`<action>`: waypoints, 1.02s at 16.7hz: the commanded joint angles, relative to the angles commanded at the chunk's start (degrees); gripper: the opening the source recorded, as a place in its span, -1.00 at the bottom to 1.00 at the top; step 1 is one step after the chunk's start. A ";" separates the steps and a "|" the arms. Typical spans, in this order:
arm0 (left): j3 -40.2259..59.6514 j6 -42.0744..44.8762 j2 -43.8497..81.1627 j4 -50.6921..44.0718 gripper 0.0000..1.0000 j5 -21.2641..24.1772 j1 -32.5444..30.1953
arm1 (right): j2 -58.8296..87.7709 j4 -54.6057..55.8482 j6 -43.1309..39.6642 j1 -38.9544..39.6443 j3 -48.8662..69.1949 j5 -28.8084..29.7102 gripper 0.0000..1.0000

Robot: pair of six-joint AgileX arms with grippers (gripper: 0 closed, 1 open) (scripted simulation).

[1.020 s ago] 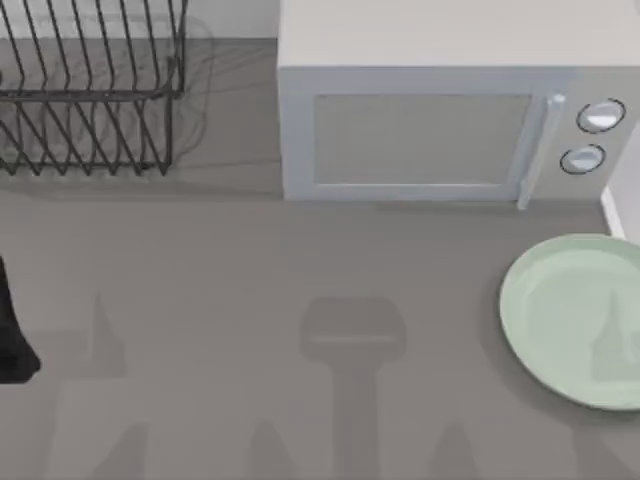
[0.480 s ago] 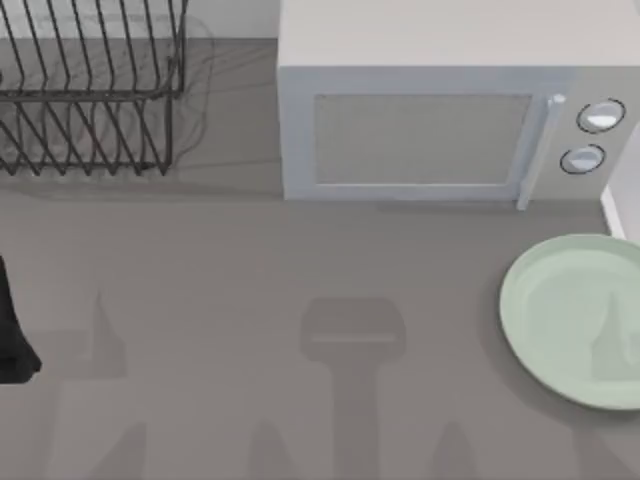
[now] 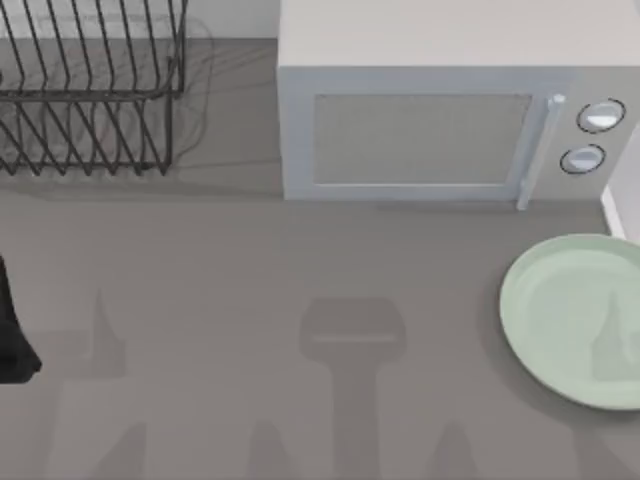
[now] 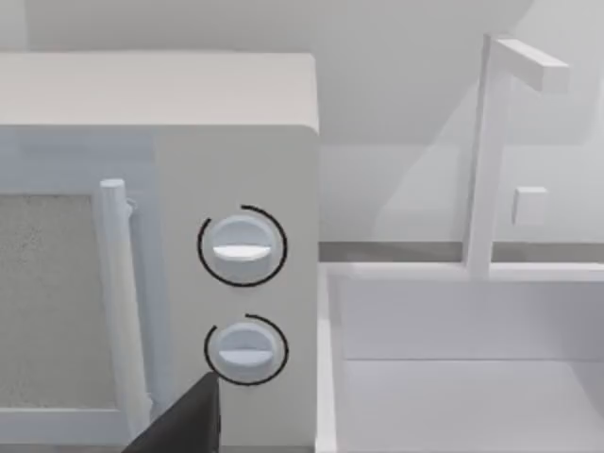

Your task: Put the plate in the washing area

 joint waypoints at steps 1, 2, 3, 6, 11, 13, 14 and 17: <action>0.00 0.00 0.00 0.00 1.00 0.00 0.00 | 0.00 0.00 0.00 0.00 0.00 0.00 1.00; 0.00 0.00 0.00 0.00 1.00 0.00 0.00 | 0.00 0.00 0.00 0.00 0.00 0.00 1.00; 0.00 0.00 0.00 0.00 1.00 0.00 0.00 | 0.00 0.00 0.00 0.00 0.00 0.00 1.00; 0.00 0.00 0.00 0.00 1.00 0.00 0.00 | 0.01 -0.01 0.00 0.00 0.01 0.00 1.00; 0.00 0.00 0.00 0.00 1.00 0.00 0.00 | 9.02 -6.36 2.61 2.49 8.19 0.01 1.00; 0.00 0.00 0.00 0.00 1.00 0.00 0.00 | 16.81 -11.26 4.62 4.42 14.49 0.02 1.00; 0.00 0.00 0.00 0.00 1.00 0.00 0.00 | 21.44 -14.06 5.76 5.53 18.08 0.02 1.00; 0.00 0.00 0.00 0.00 1.00 0.00 0.00 | 37.46 -23.43 9.57 9.27 30.06 0.01 1.00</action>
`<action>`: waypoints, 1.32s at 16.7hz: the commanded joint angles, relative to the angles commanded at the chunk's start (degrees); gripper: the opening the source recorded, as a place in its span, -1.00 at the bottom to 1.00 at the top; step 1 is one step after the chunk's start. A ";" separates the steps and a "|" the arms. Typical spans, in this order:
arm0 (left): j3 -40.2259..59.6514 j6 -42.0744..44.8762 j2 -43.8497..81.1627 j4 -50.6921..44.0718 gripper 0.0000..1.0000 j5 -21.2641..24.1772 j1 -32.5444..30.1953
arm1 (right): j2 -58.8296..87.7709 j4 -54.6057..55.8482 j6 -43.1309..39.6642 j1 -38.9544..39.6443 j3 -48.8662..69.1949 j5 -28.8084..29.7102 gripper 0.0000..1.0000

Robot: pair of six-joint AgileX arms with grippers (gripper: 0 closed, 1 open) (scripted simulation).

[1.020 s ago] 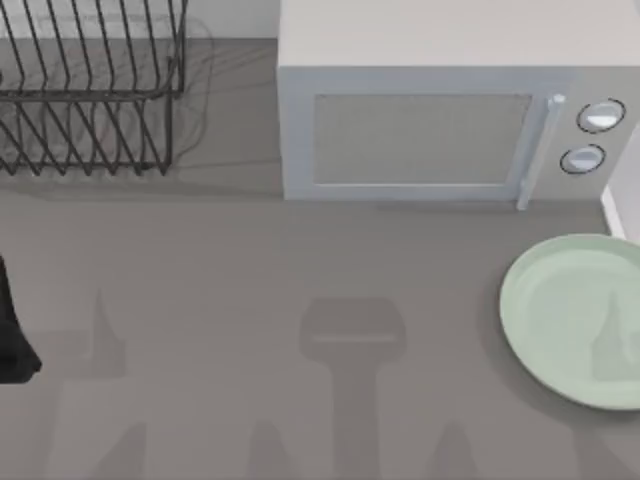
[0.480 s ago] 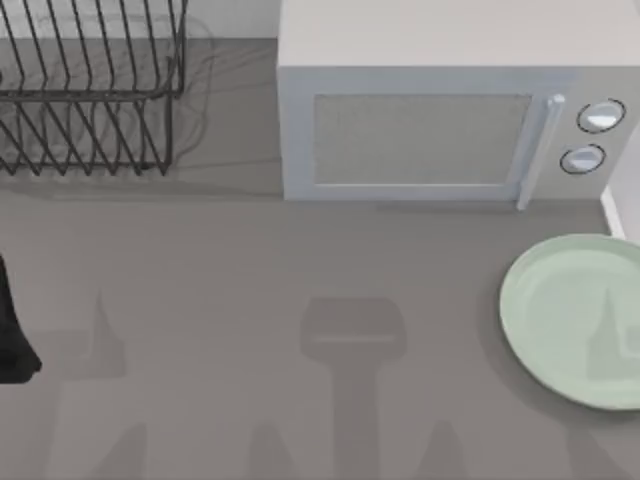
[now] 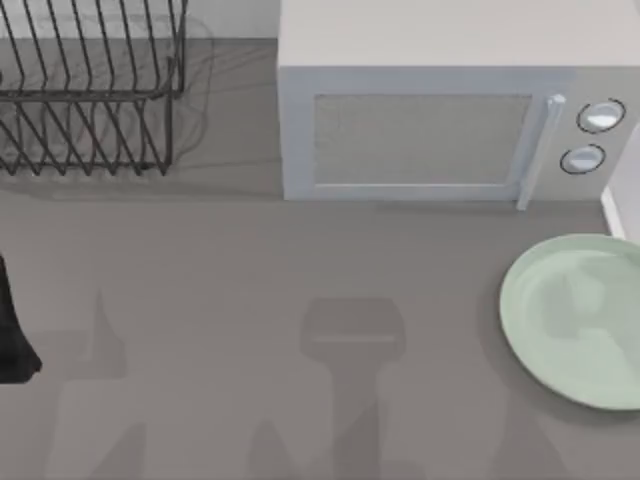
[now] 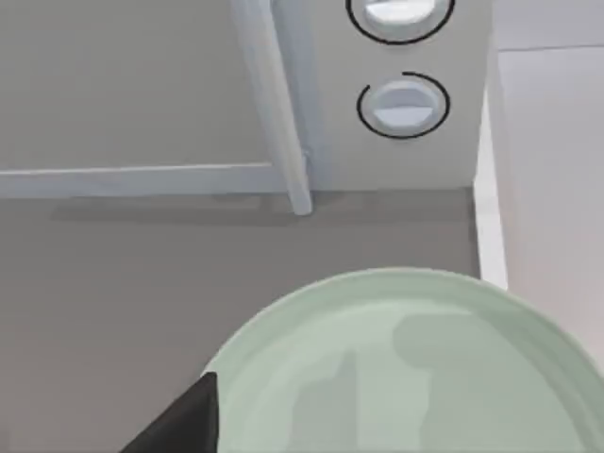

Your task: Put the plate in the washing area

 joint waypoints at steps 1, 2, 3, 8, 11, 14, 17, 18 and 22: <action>0.00 0.00 0.00 0.00 1.00 0.00 0.00 | 5.82 -3.34 1.36 1.34 4.26 0.00 1.00; 0.00 0.00 0.00 0.00 1.00 0.00 0.00 | 11.77 -6.73 2.73 2.69 8.59 -0.01 1.00; 0.00 0.00 0.00 0.00 1.00 0.00 0.00 | 17.78 -10.13 4.11 4.05 12.92 -0.01 1.00; 0.00 0.00 0.00 0.00 1.00 0.00 0.00 | 46.23 -25.98 10.55 10.39 33.30 -0.02 1.00; 0.00 0.00 0.00 0.00 1.00 0.00 0.00 | 59.53 -33.31 13.54 13.29 42.81 -0.02 1.00; 0.00 0.00 0.00 0.00 1.00 0.00 0.00 | 67.89 -38.07 15.52 15.11 49.03 0.01 1.00; 0.00 0.00 0.00 0.00 1.00 0.00 0.00 | 70.76 -39.73 16.24 15.69 51.32 0.03 1.00; 0.00 0.00 0.00 0.00 1.00 0.00 0.00 | 70.76 -39.73 16.24 15.69 51.32 0.03 1.00; 0.00 0.00 0.00 0.00 1.00 0.00 0.00 | 70.60 -39.46 16.26 15.52 51.03 0.02 1.00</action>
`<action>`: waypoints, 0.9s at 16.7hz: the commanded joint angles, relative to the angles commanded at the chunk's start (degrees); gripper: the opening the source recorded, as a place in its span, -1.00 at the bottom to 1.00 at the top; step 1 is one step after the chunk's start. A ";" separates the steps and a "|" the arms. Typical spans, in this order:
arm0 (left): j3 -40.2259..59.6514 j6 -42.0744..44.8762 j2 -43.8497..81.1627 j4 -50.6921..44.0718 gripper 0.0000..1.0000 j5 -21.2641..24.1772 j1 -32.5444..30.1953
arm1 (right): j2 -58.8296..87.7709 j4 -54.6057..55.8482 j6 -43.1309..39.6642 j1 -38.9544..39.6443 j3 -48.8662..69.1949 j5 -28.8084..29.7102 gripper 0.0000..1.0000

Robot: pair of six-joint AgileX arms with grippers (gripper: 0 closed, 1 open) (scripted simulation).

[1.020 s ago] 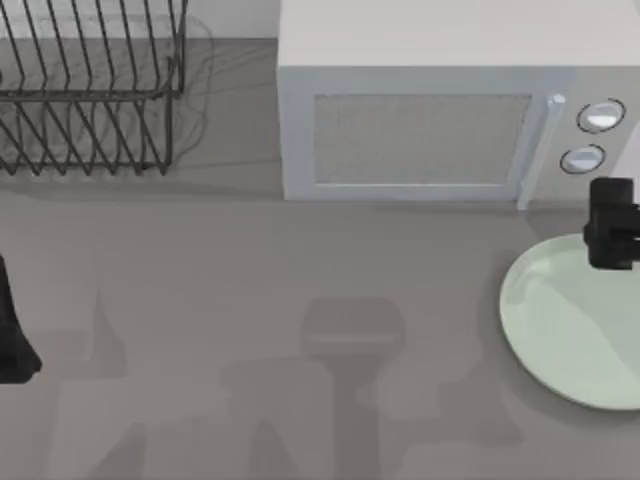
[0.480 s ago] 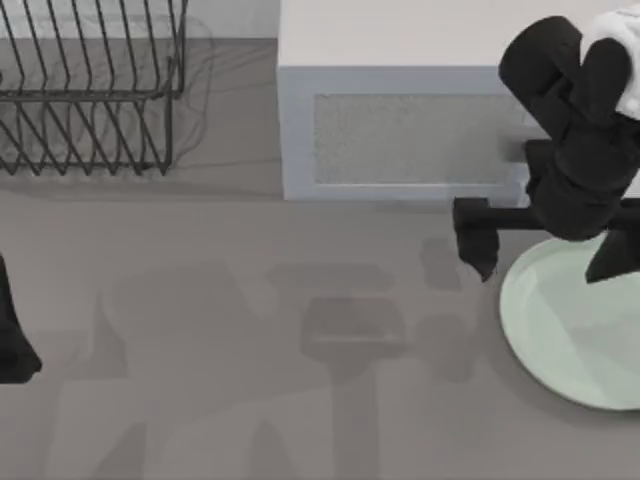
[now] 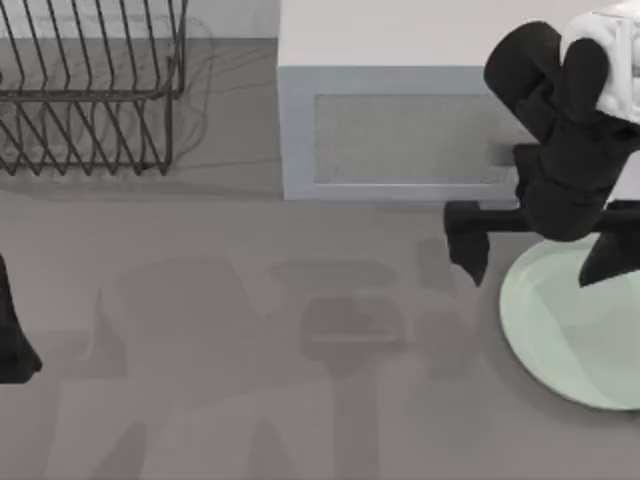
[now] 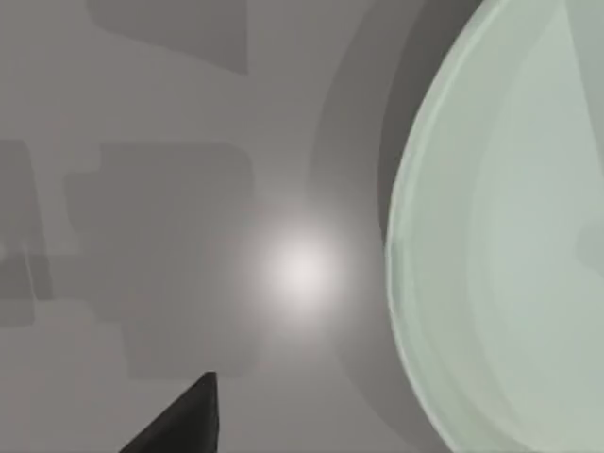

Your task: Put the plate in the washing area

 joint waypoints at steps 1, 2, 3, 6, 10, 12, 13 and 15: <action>0.00 0.00 0.00 0.00 1.00 0.00 0.00 | 0.00 0.74 0.39 0.63 -0.56 0.05 1.00; 0.00 0.00 0.00 0.00 1.00 0.00 0.00 | 0.15 2.09 0.98 1.47 -1.38 0.14 1.00; 0.00 0.00 0.00 0.00 1.00 0.00 0.00 | 0.49 3.93 1.63 2.37 -2.33 0.25 1.00; 0.00 0.00 0.00 0.00 1.00 0.00 0.00 | 2.24 9.95 2.98 4.22 -5.80 0.55 1.00; 0.00 0.00 0.00 0.00 1.00 0.00 0.00 | 6.18 17.13 2.01 2.88 -10.57 0.47 1.00; 0.00 0.00 0.00 0.00 1.00 0.00 0.00 | 8.10 19.96 0.84 1.22 -11.87 0.22 1.00; 0.00 0.00 0.00 0.00 1.00 0.00 0.00 | 8.83 20.84 0.41 0.57 -12.12 0.11 1.00; 0.00 0.00 0.00 0.00 1.00 0.00 0.00 | 9.12 21.15 0.25 0.30 -12.17 0.07 1.00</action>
